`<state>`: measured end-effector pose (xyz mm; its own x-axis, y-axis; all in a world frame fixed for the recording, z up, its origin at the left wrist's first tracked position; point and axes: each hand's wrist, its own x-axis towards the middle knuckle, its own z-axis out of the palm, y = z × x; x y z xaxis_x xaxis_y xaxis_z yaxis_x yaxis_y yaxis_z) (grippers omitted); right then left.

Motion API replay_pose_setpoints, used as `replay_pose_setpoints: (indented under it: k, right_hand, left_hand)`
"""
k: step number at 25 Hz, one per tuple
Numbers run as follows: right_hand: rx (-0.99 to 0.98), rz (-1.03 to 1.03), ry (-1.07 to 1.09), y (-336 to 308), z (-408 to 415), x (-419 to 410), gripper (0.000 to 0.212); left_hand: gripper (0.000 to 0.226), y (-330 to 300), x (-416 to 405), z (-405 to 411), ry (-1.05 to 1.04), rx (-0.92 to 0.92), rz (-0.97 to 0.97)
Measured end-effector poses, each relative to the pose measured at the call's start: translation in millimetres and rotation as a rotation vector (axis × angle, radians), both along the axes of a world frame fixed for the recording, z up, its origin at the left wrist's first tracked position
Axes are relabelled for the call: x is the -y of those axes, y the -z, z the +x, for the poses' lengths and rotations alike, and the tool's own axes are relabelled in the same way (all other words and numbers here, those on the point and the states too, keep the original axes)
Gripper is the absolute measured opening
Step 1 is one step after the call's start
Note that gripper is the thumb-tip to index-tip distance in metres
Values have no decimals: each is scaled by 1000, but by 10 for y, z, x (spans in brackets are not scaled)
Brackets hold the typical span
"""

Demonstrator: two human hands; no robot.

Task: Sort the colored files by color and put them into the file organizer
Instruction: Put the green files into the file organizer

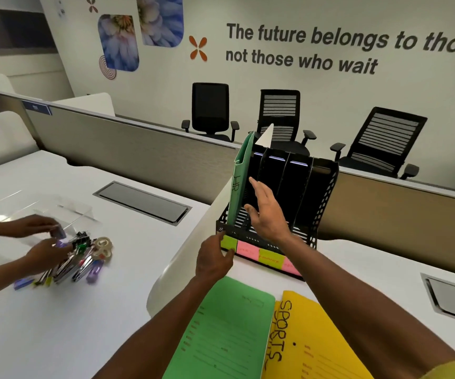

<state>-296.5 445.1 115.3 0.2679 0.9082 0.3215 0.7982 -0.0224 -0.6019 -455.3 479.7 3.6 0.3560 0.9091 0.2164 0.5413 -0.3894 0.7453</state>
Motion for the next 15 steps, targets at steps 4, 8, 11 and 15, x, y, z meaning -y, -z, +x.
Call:
replay_pose_setpoints:
  k: [4, 8, 11, 15]
  right_hand:
    - [-40, -62, 6, 417, -237, 412, 68]
    - [-35, -158, -43, 863, -443, 773, 66]
    - [-32, -230, -96, 1178, -651, 1072, 67]
    - [-25, -307, -173, 1570, -982, 1395, 71]
  left_hand:
    - [61, 302, 447, -326, -38, -62, -86]
    - [60, 489, 937, -642, -86, -66, -143]
    - [54, 672, 1364, -910, -144, -52, -127]
    - [47, 879, 1682, -1302, -258, -142, -7]
